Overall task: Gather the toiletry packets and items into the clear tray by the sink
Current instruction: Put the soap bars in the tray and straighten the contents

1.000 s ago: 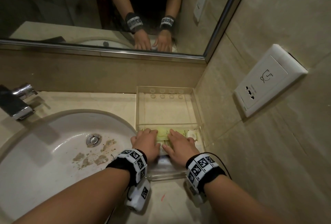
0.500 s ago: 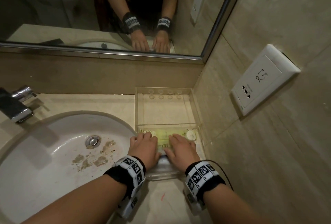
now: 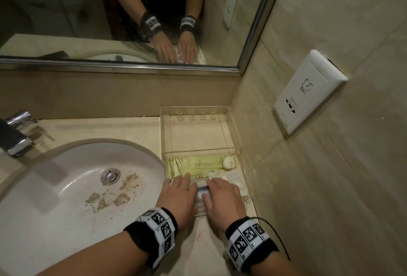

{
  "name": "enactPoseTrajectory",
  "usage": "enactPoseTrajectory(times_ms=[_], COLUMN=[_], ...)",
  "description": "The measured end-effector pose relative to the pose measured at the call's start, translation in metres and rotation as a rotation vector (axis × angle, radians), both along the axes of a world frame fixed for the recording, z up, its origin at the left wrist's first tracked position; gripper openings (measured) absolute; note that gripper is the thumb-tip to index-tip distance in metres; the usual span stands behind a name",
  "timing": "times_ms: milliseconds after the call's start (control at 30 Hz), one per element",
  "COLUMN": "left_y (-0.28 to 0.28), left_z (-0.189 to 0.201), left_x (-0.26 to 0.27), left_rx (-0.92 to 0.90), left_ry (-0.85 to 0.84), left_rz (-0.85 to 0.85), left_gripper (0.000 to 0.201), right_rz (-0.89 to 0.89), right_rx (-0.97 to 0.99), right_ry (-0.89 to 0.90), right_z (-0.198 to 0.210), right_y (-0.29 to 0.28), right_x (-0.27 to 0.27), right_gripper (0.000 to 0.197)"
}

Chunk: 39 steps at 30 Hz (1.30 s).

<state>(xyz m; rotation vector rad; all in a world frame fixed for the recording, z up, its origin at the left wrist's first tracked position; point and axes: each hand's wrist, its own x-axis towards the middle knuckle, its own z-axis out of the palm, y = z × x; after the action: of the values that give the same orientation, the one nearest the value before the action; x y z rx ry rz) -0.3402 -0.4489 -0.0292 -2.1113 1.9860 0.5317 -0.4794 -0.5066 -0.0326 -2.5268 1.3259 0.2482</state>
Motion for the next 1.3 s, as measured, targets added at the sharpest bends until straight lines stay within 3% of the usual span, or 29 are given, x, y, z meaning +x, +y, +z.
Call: enactPoseTrajectory(times_ms=[100,300,533,667,800,933,1100,1300], left_y=[0.011,0.007,0.010,0.006,0.003,0.008,0.004,-0.008], left_z=[-0.003,-0.006,-0.001,-0.005,-0.008,-0.010,-0.014,-0.006], left_x=[-0.008,-0.007,-0.013,-0.008,-0.001,0.008,0.023,0.020], left_rx=[0.005,0.115,0.072,0.150,0.107,0.051,0.146,0.075], left_ry=[0.002,0.021,-0.015,-0.004,0.025,0.083,0.067,0.071], left_rz=[-0.086,-0.029,-0.052,-0.037,-0.034,0.037,0.093,0.152], left_gripper=[0.061,0.066,0.074,0.080,0.074,0.084,0.106,0.102], right_rz=[-0.042,-0.077,-0.001,0.016,0.030,0.030,0.057,0.020], right_rx=[0.005,0.105,0.085,0.129,0.119,0.119,0.185,0.144], right_ry=[0.002,0.020,-0.001,0.046,0.032,0.053,0.193,0.103], right_z=[0.001,-0.015,-0.004,-0.014,-0.014,-0.010,-0.010,-0.001], right_y=[0.012,0.014,0.017,0.020,0.015,0.004,-0.007,-0.019], right_x=[-0.006,-0.005,0.003,0.002,0.005,-0.009,-0.028,-0.007], right_gripper=[0.050,0.056,0.050,0.057,0.065,0.078,0.088,0.085])
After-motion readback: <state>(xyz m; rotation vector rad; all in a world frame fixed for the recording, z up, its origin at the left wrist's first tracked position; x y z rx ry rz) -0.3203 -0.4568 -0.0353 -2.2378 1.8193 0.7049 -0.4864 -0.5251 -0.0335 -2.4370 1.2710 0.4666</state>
